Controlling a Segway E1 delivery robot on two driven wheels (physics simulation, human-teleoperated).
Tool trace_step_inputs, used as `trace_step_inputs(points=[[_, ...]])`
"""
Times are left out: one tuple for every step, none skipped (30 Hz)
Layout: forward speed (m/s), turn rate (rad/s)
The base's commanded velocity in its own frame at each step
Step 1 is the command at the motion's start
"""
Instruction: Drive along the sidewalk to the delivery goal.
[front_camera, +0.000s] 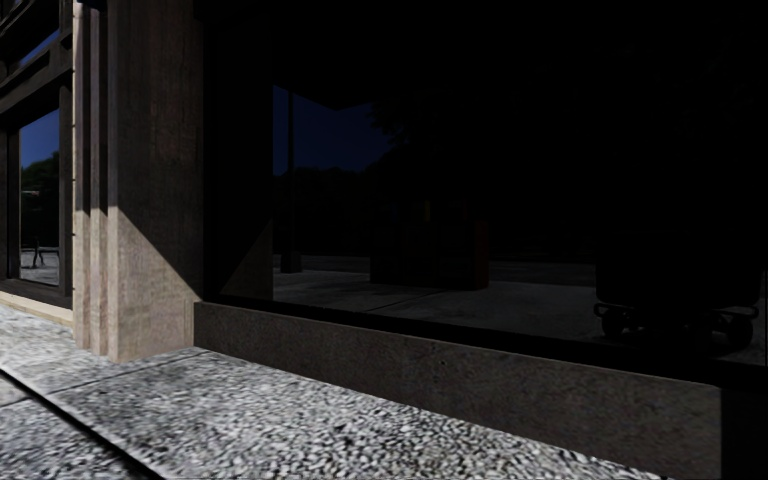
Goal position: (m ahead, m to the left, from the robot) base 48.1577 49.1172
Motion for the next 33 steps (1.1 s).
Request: trace_step_inputs(points=[[0.00, 0.67], [0.00, 0.67], [0.00, 0.67], [0.00, 0.67], [0.00, 0.67], [0.00, 0.67], [0.00, 0.67], [0.00, 0.67], [0.00, 0.67], [0.00, 0.67], [0.00, 0.67], [0.00, 0.67], [0.00, 0.67], [0.00, 0.67], [0.00, 0.67], [0.00, 0.67], [0.00, 0.67], [0.00, 0.67], [0.00, 0.67], [0.00, 0.67], [0.00, 0.67], [0.00, 0.67], [0.00, 0.67], [0.00, 0.67], [0.00, 0.67], [0.00, 0.67], [0.00, 0.67], [0.00, 0.66], [0.00, 0.66], [0.00, 0.66], [0.00, 0.66], [0.00, 0.67], [0.00, 0.67]])
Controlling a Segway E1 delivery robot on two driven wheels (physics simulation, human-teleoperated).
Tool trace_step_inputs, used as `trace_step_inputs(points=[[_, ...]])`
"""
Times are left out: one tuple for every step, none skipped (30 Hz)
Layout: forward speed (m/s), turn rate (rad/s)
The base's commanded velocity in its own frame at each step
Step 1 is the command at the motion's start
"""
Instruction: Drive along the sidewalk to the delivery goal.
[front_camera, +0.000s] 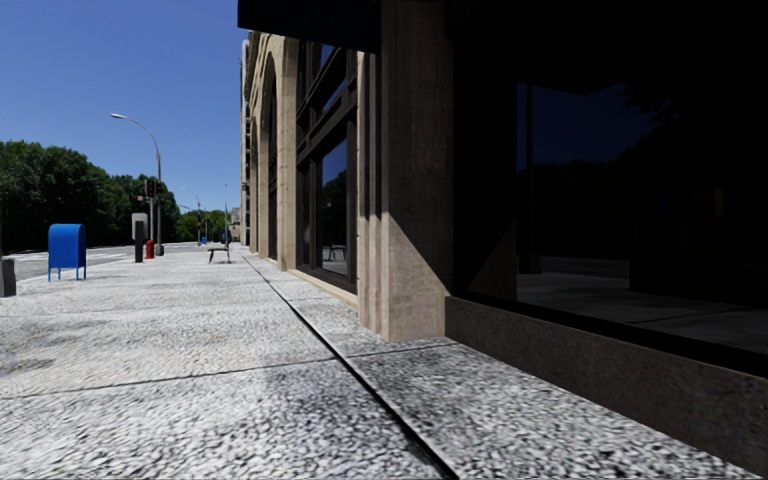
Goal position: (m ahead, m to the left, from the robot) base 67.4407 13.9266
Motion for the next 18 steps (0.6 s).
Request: trace_step_inputs(points=[[0.00, 0.67], [0.00, 0.67], [0.00, 0.67], [0.00, 0.67], [0.00, 0.67], [0.00, 0.67], [0.00, 0.67], [0.00, 0.67], [0.00, 0.67], [0.00, 0.67], [0.00, 0.67], [0.00, 0.67], [0.00, 0.67], [0.00, 0.67], [0.00, 0.66], [0.00, 0.67], [0.00, 0.67], [0.00, 0.67]])
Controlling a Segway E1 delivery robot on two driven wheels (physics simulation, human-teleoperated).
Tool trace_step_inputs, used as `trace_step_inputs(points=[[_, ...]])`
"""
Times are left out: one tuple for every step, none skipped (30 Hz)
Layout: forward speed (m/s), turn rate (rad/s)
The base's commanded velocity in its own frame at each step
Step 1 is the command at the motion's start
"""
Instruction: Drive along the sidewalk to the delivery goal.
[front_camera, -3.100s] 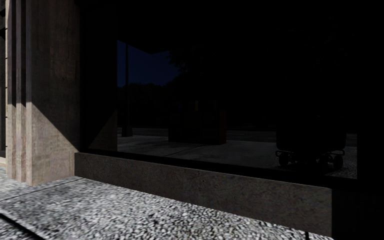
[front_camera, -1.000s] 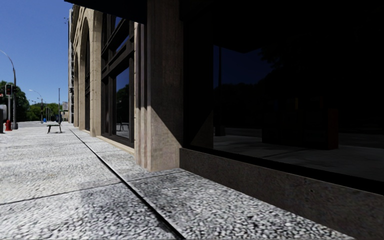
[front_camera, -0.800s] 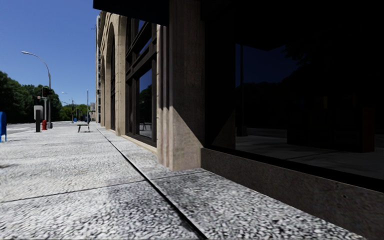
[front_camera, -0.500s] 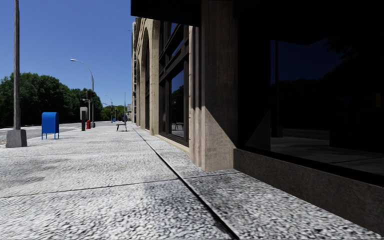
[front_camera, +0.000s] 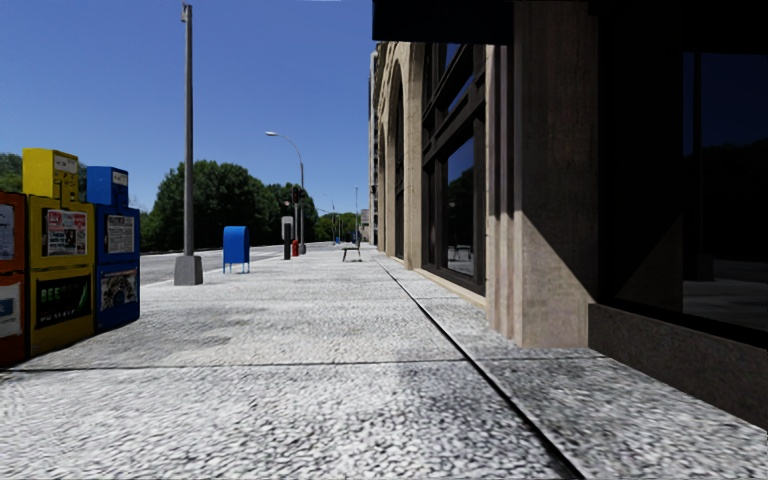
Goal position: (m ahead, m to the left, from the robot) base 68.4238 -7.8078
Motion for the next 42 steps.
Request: trace_step_inputs(points=[[0.00, 0.67], [0.00, 0.67], [0.00, 0.67], [0.00, 0.67], [0.00, 0.67], [0.00, 0.67], [0.00, 0.66], [0.00, 0.61], [0.00, 0.17], [0.00, 0.00], [0.00, 0.00], [0.00, 0.00], [0.00, 0.00], [0.00, 0.00], [0.00, 0.00], [0.00, 0.00], [0.00, 0.00], [0.23, 0.00], [0.62, 0.00], [0.62, 0.00], [0.91, 0.00], [1.04, 0.00], [1.13, 0.00], [1.21, 0.00], [1.21, 0.00], [1.26, 0.00], [1.27, 0.00], [1.27, 0.00], [1.28, 0.00], [1.28, 0.00], [1.28, 0.00], [1.28, 0.00], [1.28, 0.00], [1.28, 0.00], [1.28, 0.00], [1.28, 0.00], [1.28, 0.00], [1.28, 0.00], [1.28, 0.00], [1.28, 0.00], [1.28, 0.00], [1.28, 0.00]])
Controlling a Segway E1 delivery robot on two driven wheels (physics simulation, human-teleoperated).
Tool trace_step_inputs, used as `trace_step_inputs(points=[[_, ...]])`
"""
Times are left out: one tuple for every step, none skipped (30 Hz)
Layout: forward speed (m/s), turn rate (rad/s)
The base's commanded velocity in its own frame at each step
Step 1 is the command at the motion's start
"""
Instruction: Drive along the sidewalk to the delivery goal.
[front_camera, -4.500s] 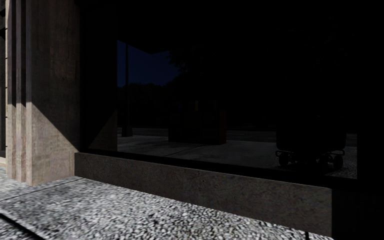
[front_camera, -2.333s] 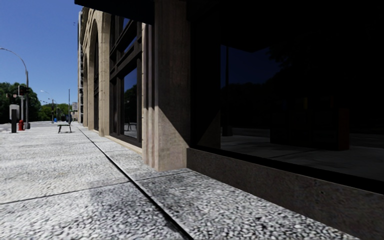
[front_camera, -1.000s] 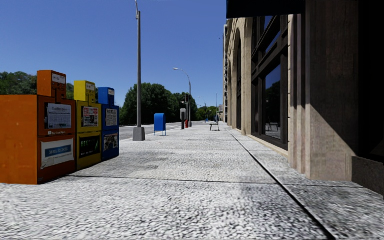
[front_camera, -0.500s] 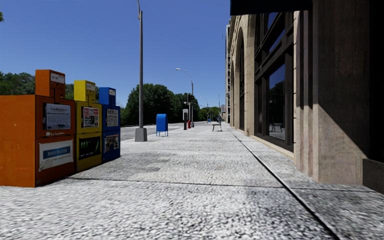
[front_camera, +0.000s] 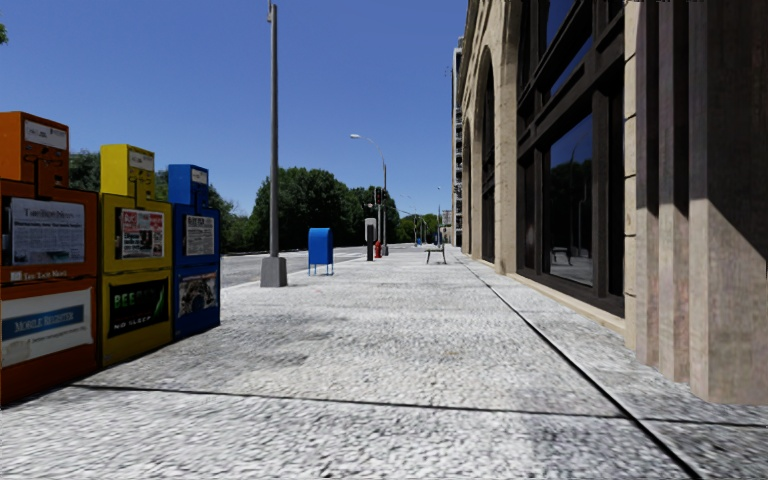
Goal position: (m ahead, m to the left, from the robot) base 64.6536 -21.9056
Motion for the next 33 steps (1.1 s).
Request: trace_step_inputs(points=[[1.28, 0.00], [1.28, 0.00], [1.28, 0.00], [1.28, 0.00], [1.28, 0.00], [1.28, 0.00], [1.28, 0.00], [1.28, 0.00], [1.28, 0.00], [1.28, 0.00], [1.28, 0.00], [1.28, 0.00], [1.28, 0.00], [1.28, 0.00], [1.28, 0.00], [1.28, 0.00], [1.28, 0.00], [1.28, 0.00], [1.28, 0.00], [1.28, 0.00], [1.28, 0.00], [1.28, 0.00], [1.28, 0.00], [1.28, 0.00], [1.28, 0.00], [1.28, 0.00], [1.28, 0.00], [1.28, 0.00], [1.28, 0.00], [1.28, 0.00], [1.28, 0.00], [1.28, 0.00], [1.28, 0.00]])
